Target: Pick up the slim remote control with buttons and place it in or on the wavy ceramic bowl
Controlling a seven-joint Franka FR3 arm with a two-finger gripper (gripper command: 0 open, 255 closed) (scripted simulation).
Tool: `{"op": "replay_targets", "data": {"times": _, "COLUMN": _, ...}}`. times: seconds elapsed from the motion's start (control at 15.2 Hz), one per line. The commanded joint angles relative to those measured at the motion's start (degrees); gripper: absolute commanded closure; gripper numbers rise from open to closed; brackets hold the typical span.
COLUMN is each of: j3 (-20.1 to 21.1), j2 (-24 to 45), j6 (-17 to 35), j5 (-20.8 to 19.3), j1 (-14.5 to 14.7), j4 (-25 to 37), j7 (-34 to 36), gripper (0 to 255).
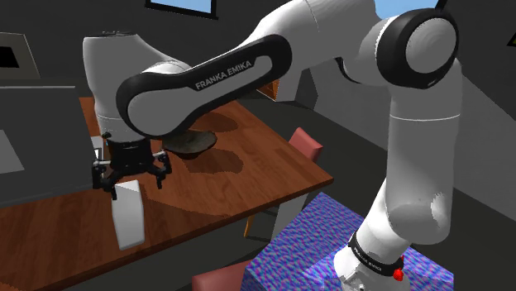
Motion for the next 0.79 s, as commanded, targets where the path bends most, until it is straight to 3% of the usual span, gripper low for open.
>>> {"op": "replay_targets", "data": {"times": 0.0, "j3": -0.77, "j2": 4.97, "j6": -1.17, "j5": -2.52, "j1": 2.97, "j4": 4.92, "j7": 2.73, "gripper": 0}}
{"op": "replay_targets", "data": {"times": 0.73, "j3": -2.18, "j2": 8.6, "j6": 3.01, "j5": -4.69, "j1": 4.24, "j4": 3.86, "j7": 4.18, "gripper": 0}}
